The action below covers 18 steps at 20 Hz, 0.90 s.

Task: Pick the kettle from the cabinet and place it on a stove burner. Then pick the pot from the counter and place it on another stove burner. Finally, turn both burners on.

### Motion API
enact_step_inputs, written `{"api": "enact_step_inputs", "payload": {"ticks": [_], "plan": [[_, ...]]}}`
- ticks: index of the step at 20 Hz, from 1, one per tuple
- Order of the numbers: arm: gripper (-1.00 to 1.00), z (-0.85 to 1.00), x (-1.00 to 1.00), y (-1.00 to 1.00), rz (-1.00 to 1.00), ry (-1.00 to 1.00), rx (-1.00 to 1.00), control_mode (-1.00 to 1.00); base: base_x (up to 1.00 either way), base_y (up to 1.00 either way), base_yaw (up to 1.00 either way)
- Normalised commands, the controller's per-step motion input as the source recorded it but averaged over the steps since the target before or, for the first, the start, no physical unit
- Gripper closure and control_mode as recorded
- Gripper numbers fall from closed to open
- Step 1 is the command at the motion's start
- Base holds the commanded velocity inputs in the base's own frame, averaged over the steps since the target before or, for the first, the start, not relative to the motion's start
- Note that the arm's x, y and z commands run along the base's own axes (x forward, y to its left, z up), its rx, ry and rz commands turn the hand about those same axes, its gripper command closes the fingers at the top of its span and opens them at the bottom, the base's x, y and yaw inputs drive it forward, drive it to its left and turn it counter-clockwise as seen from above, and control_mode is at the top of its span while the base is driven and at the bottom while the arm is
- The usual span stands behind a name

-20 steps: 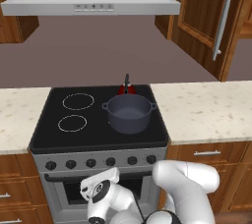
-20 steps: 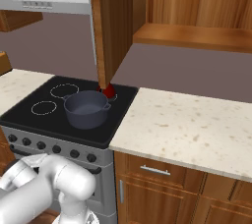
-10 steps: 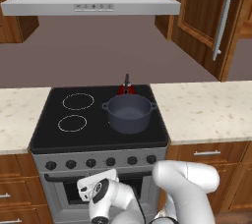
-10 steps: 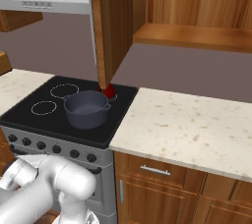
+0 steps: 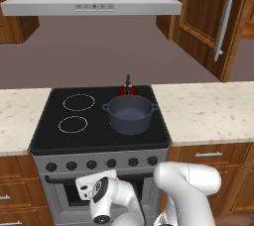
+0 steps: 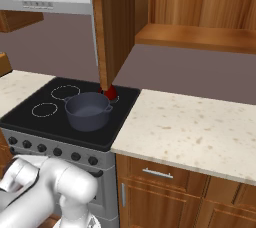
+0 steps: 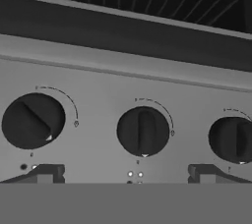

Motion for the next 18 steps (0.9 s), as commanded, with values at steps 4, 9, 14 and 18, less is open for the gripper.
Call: {"api": "enact_step_inputs", "payload": {"ticks": [4,9,14,18], "plan": [[-1.00,0.01,0.22,0.24,0.00,0.00,0.07,-1.00,0.00,0.00,0.00],[-1.00,0.00,0.17,0.24,-0.04,0.00,0.02,-1.00,0.00,0.00,0.00],[-1.00,-0.01,0.14,0.08,-0.07,0.00,0.00,-1.00,0.00,0.00,0.00],[-1.00,-0.07,0.16,0.14,-0.06,0.00,0.00,-1.00,0.00,0.00,0.00]]}}
